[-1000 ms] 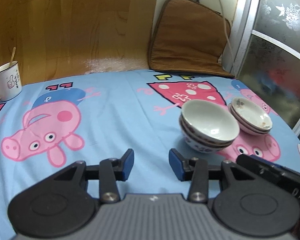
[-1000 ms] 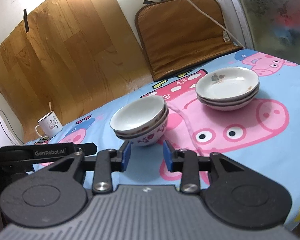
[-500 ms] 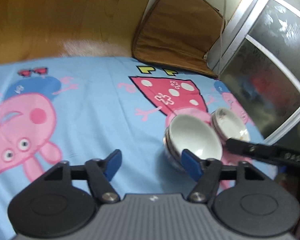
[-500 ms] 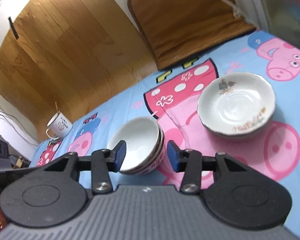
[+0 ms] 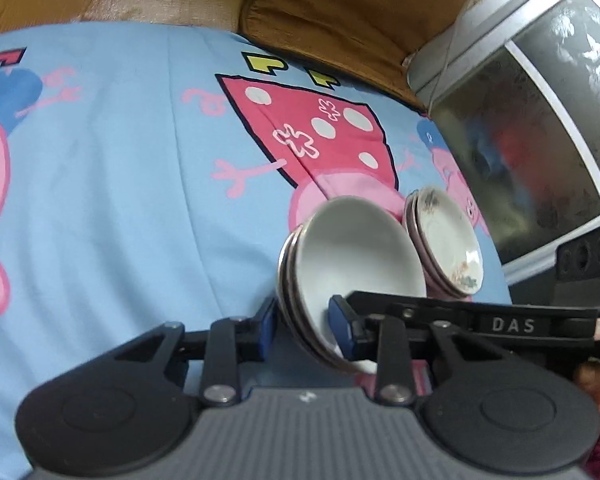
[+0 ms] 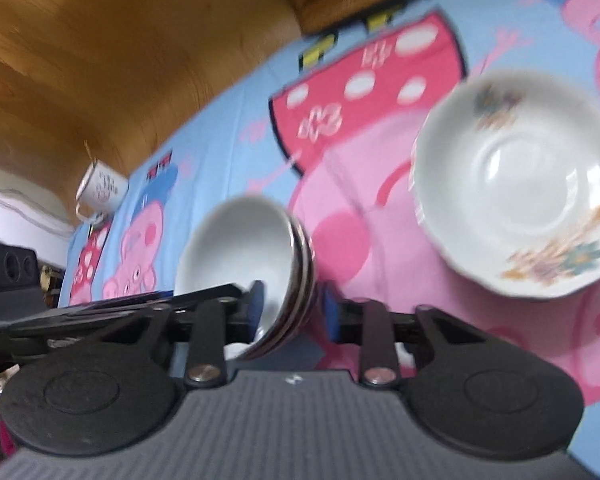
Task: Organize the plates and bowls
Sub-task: 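Lift the nested bowls with the right tool and carry them over the plate stack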
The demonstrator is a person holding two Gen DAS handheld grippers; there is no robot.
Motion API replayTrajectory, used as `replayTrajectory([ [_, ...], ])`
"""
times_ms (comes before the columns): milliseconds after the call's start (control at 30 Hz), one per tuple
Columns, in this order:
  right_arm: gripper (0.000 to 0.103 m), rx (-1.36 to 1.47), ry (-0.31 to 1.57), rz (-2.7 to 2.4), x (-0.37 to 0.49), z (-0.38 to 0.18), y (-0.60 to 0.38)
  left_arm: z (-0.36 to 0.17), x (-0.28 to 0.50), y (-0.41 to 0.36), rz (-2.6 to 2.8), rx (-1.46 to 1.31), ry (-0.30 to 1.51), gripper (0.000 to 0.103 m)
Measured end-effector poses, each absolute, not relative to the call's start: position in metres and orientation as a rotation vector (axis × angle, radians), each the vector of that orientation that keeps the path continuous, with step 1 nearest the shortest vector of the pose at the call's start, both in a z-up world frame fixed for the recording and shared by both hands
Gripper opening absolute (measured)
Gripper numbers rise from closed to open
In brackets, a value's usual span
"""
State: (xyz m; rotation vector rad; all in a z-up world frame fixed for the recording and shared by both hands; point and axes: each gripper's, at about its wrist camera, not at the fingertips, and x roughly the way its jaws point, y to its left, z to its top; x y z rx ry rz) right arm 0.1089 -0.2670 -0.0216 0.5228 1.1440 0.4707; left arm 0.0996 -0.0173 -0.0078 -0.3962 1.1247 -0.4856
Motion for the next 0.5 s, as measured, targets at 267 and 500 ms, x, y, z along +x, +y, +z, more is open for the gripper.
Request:
replayTrajectory([
  [267, 0.025, 0.470, 1.025, 0.490, 0.105, 0.016, -0.287, 0.026, 0.106, -0.041, -0.507, -0.367, 1.075, 0.029],
  [500, 0.025, 0.464, 0.917, 0.343, 0.098, 0.042, -0.349, 0.047, 0.137, -0.118, -0.637, -0.305, 1.055, 0.030],
])
